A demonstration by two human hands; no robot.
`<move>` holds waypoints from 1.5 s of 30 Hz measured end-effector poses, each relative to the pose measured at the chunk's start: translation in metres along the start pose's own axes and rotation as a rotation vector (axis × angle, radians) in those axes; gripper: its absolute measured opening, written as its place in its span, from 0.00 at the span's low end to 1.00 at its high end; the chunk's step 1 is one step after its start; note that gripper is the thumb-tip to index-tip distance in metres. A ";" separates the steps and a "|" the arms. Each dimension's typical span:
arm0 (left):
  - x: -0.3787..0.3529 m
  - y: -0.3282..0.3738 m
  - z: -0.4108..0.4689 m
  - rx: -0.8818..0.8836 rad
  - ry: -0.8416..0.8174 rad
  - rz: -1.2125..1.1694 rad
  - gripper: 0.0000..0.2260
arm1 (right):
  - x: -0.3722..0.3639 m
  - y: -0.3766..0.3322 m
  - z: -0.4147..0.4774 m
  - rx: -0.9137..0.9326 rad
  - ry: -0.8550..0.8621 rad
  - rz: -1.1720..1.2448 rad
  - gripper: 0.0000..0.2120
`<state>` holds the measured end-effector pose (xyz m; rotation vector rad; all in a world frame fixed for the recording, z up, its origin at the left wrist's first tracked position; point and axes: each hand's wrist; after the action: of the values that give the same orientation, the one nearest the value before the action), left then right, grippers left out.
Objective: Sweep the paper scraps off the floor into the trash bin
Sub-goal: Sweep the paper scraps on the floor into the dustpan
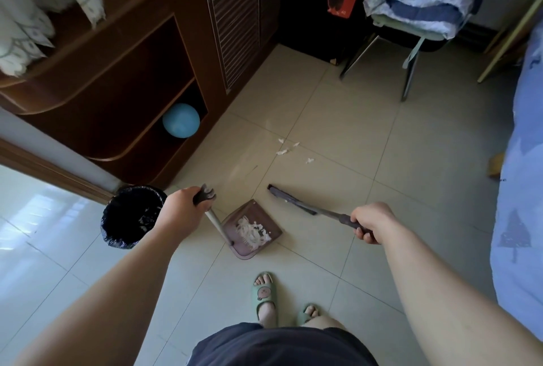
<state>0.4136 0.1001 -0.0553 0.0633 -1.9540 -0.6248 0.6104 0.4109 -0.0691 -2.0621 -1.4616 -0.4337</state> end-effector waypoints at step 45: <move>0.008 -0.052 -0.047 0.281 0.169 -0.225 0.07 | -0.090 -0.057 -0.054 0.176 -0.088 0.203 0.06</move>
<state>0.4382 0.0343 -0.0570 0.5005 -1.8712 -0.4681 0.5287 0.3237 -0.0625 -2.0819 -1.2732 -0.1304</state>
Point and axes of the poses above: each hand's wrist, its own z-axis towards the middle knuckle, its own x-axis out of the back of the hand, y = z × x
